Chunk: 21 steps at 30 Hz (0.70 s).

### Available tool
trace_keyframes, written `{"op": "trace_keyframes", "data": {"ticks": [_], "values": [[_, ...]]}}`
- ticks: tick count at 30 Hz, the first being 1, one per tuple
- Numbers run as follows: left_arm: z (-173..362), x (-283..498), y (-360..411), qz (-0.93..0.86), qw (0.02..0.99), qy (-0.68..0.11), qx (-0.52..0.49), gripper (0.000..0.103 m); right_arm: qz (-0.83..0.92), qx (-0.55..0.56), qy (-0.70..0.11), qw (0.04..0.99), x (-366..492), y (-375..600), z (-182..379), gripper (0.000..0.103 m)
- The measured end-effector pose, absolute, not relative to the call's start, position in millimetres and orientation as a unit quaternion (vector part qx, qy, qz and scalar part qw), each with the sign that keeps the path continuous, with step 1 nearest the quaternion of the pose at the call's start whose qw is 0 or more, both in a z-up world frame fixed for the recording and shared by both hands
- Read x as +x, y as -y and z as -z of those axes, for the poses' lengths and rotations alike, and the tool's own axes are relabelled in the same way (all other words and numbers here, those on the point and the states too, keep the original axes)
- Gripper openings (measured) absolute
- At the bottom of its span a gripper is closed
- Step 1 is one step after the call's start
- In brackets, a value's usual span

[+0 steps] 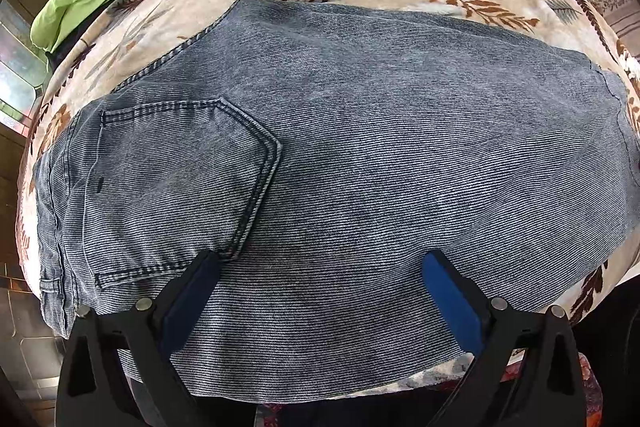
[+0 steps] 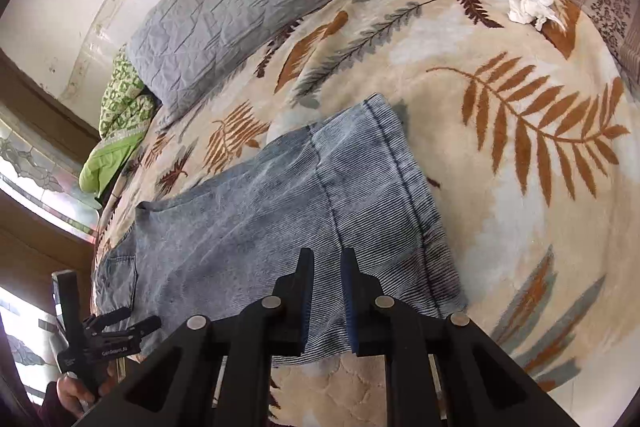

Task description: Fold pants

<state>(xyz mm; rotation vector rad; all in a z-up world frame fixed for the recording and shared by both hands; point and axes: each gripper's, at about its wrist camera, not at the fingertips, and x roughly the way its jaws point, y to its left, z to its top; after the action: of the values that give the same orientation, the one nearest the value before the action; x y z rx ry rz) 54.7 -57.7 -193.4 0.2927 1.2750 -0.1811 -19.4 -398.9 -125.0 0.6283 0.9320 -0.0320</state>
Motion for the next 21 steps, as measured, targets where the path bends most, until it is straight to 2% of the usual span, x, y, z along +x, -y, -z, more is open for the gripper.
{"op": "trace_keyframes", "data": {"ticks": [5, 11, 16, 18, 21], "values": [[193, 53, 58, 0.083, 0.790, -0.592, 0.139, 0.101, 0.007, 0.269, -0.504, 0.821, -4, 380, 144, 0.016], [187, 54, 63, 0.078, 0.790, -0.592, 0.142, 0.101, -0.003, 0.283, -0.496, 0.821, -7, 384, 142, 0.017], [167, 48, 69, 0.095, 0.806, -0.570, 0.129, 0.101, -0.004, 0.337, -0.437, 0.834, -28, 415, 126, 0.018], [161, 43, 73, 0.104, 0.810, -0.563, 0.129, 0.101, -0.003, 0.369, -0.420, 0.829, -37, 431, 126, 0.025], [157, 37, 83, 0.116, 0.813, -0.554, 0.137, 0.101, -0.001, 0.413, -0.403, 0.817, -49, 449, 129, 0.052]]}}
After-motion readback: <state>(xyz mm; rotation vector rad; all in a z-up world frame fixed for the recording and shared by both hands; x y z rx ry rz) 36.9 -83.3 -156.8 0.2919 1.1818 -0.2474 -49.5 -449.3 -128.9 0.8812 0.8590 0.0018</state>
